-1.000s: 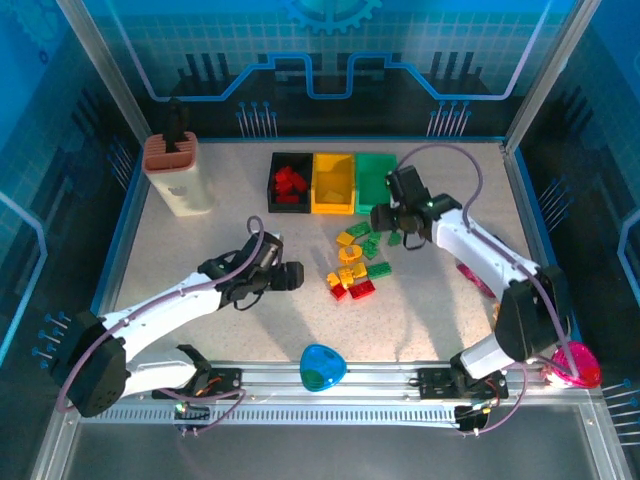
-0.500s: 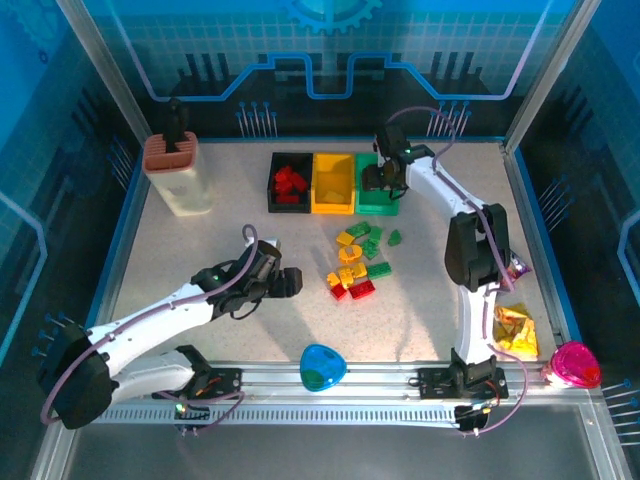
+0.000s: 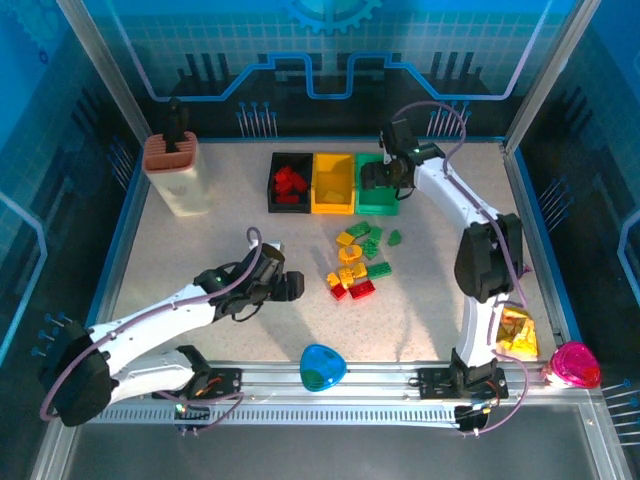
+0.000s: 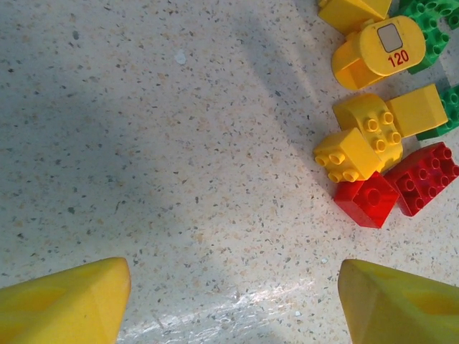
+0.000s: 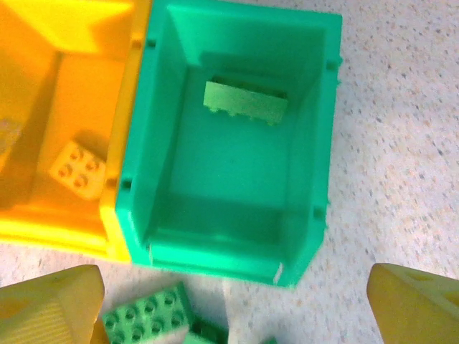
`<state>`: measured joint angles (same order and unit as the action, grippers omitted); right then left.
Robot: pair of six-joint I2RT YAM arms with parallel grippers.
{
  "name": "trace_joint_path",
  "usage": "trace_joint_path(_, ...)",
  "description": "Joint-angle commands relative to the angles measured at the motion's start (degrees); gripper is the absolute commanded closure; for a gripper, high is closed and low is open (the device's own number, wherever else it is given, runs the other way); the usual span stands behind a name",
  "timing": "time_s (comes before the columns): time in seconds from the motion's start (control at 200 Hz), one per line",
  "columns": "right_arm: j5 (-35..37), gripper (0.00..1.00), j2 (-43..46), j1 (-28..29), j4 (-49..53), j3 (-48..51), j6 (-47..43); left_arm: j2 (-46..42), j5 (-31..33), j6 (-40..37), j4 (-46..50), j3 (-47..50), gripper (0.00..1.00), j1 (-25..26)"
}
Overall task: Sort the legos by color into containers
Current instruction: Pick up the lego from the center of the table.
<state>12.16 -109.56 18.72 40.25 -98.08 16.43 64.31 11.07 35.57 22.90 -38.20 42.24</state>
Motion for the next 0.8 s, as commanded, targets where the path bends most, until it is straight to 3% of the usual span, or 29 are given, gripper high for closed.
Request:
trace_joint_path(0.0,-1.21,0.05,7.37,1.05,-4.30,7.93,0.44,3.63,-2.67,-2.92,-2.31,-3.07,0.28,0.51)
trace_joint_path(0.065,-2.66,0.06,11.03,1.19,-6.62,13.23,0.71,6.19,-3.61,-4.06,-2.72,-4.92,0.34,0.56)
trace_joint_path(0.235,-5.39,0.07,19.18,1.42,-10.80,25.28,1.49,13.03,-5.34,-7.26,-3.43,-10.71,0.35,0.63)
trace_joint_path(0.796,-7.35,0.06,43.21,1.42,-14.60,49.68,5.49,40.71,-7.46,-19.29,5.16,-39.20,0.28,0.21)
